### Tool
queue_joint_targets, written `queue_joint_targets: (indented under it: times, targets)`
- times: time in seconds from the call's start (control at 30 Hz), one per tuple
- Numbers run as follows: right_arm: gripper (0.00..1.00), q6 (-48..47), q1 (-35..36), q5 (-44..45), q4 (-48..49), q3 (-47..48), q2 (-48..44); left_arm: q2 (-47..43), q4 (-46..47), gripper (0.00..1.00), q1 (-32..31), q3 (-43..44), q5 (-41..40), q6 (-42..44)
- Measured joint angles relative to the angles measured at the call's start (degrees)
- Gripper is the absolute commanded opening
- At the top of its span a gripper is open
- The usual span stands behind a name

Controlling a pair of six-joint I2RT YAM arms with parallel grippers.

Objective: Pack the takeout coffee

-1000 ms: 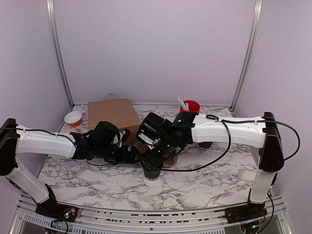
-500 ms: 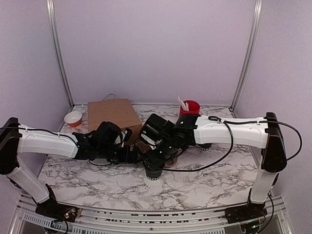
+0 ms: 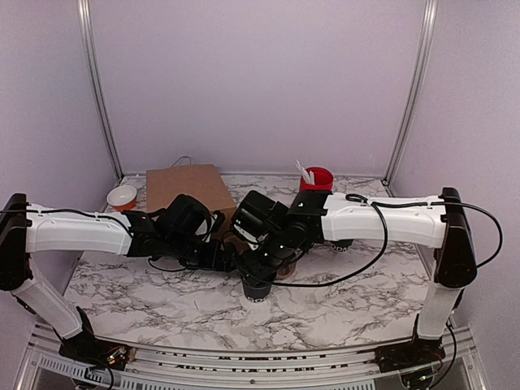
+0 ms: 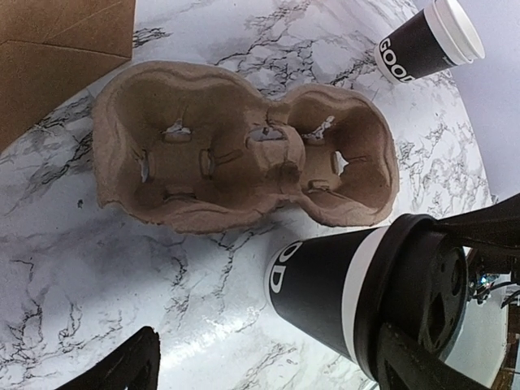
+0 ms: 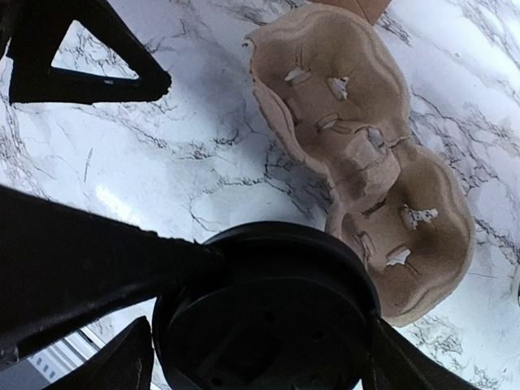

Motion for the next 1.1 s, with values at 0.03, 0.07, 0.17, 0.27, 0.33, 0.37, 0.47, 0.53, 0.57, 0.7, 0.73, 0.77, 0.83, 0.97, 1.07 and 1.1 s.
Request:
queue_joint_targets:
  times: [0.03, 0.07, 0.17, 0.27, 0.33, 0.37, 0.47, 0.53, 0.57, 0.7, 0.73, 0.77, 0.83, 0.97, 1.07, 1.1]
  targets:
    - [0.86, 0.2, 0.1, 0.0, -0.2, 0.0, 0.0, 0.0, -0.5, 0.93, -0.2, 0.5, 0.1, 0.2]
    - [0.87, 0.2, 0.1, 0.1, -0.4, 0.0, 0.0, 0.1, -0.9, 0.93, -0.4, 1.1, 0.2, 0.5]
    - [0.88, 0.4, 0.1, 0.5, -0.8, 0.0, 0.0, 0.3, -1.7, 0.93, -0.7, 2.2, 0.3, 0.9]
    - [0.88, 0.5, 0.1, 0.8, -1.2, 0.3, 0.0, 0.4, -2.0, 0.93, -0.8, 2.7, 0.4, 1.3]
    - [0.89, 0.6, 0.1, 1.0, -1.6, 0.6, 0.0, 0.4, -2.1, 0.93, -1.0, 2.7, 0.4, 1.4]
    - [0.89, 0.6, 0.1, 1.0, -1.7, 0.7, 0.0, 0.4, -2.2, 0.93, -1.0, 2.7, 0.4, 1.5]
    - [0.89, 0.7, 0.1, 1.0, -1.7, 0.9, 0.0, 0.4, -2.3, 0.93, -1.1, 2.7, 0.3, 1.5]
    - [0.89, 0.6, 0.1, 1.0, -1.7, 1.0, 0.0, 0.4, -2.3, 0.93, -1.2, 2.7, 0.3, 1.5]
    - [0.89, 0.6, 0.1, 1.0, -1.7, 1.0, 0.0, 0.4, -2.3, 0.93, -1.2, 2.7, 0.3, 1.4]
    - [0.89, 0.7, 0.1, 1.0, -1.7, 1.0, 0.0, 0.4, -2.4, 0.93, -1.2, 2.7, 0.3, 1.4]
    - [0.89, 0.7, 0.1, 0.9, -1.7, 1.0, 0.0, 0.4, -2.4, 0.93, -1.2, 2.7, 0.3, 1.4]
    - [0.89, 0.7, 0.1, 0.9, -1.6, 0.9, 0.0, 0.4, -2.4, 0.93, -1.2, 2.7, 0.3, 1.4]
    - [0.89, 1.1, 0.0, 0.9, -1.3, 0.8, -0.2, 0.4, -2.4, 0.93, -1.2, 2.8, 0.3, 1.4]
    - [0.90, 2.0, -0.8, 0.2, 1.2, -2.1, -2.2, 0.4, -2.8, 0.93, -1.3, 3.2, 0.4, 1.4]
    - [0.90, 3.1, -1.5, -1.7, 4.5, -5.5, -5.0, 0.4, -2.8, 0.93, -1.4, 3.7, 0.5, 1.4]
    - [0.90, 3.4, -1.8, -2.4, 5.8, -6.6, -5.9, 0.4, -2.8, 0.93, -1.4, 3.9, 0.7, 1.4]
